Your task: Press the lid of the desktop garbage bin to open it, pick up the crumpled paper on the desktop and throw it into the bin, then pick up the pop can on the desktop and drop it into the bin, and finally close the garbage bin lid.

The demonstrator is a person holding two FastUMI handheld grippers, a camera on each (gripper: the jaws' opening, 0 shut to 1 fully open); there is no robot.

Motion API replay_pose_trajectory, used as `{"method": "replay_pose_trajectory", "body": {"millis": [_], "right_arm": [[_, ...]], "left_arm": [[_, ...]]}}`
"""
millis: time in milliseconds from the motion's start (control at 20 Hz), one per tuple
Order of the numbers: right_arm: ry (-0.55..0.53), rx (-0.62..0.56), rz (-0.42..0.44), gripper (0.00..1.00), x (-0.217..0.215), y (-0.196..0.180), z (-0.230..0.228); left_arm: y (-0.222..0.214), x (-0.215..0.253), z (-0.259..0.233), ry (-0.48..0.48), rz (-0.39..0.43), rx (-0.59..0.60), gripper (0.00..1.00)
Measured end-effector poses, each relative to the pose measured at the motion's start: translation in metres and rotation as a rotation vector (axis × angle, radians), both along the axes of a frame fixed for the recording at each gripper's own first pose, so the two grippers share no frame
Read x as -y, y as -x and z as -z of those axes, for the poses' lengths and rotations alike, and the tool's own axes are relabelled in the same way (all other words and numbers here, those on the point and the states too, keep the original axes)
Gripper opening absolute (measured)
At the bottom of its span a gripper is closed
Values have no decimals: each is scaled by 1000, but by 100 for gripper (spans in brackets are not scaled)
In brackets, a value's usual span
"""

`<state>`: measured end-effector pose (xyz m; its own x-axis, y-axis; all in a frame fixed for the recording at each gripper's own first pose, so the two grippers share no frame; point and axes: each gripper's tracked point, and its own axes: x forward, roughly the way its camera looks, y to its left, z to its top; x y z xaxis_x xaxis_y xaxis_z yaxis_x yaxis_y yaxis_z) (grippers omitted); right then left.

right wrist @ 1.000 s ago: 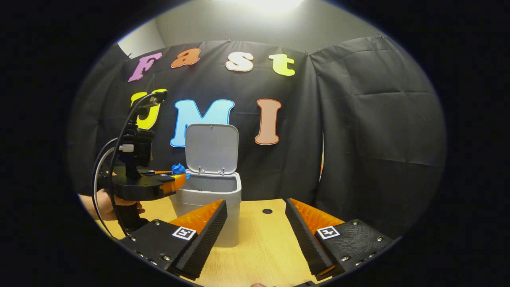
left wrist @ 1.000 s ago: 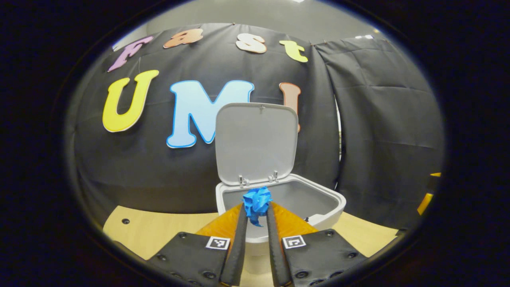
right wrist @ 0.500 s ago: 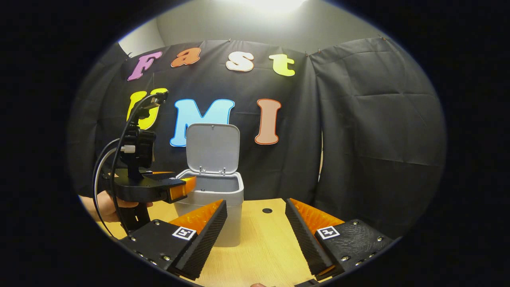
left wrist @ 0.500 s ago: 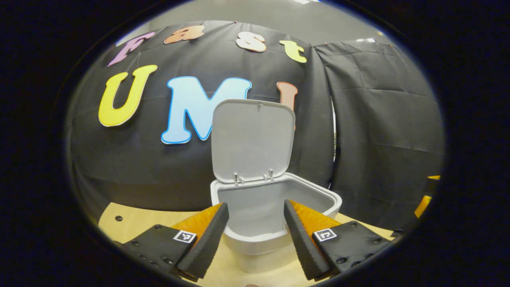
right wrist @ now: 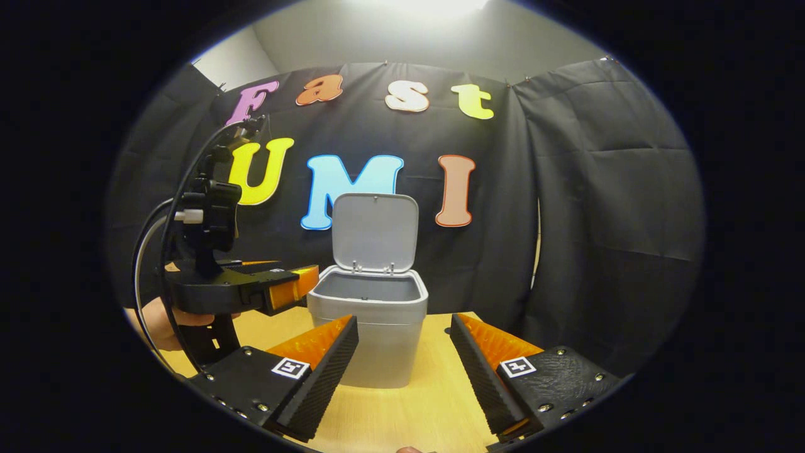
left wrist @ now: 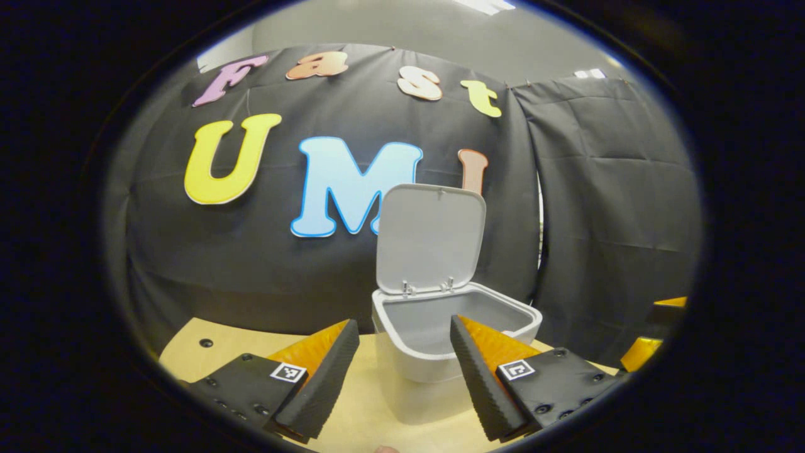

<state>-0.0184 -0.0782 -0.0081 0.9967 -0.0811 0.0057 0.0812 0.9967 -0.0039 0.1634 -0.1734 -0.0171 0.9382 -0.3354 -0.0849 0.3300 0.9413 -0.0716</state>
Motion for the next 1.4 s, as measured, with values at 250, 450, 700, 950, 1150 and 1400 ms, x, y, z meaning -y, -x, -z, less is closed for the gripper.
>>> {"method": "replay_pose_trajectory", "body": {"millis": [250, 450, 700, 950, 1150, 1400], "right_arm": [[-9, -35, -104, 94, -38, 2, 13], [-13, -88, -220, 94, -77, 7, 33], [-18, -125, -313, 95, -111, 15, 49], [-19, -161, -360, 95, -133, 19, 64], [-15, -203, -384, 95, -144, 22, 78], [-13, -300, -421, 95, -163, 27, 111]], "left_arm": [[30, -39, -4, 14, -43, 2, 95], [55, -70, -3, 20, -80, -4, 95], [80, -104, 8, 30, -135, -23, 95], [98, -125, 17, 29, -167, -37, 95], [110, -135, 16, 24, -180, -29, 95], [131, -144, 7, 13, -178, -1, 95]]}}
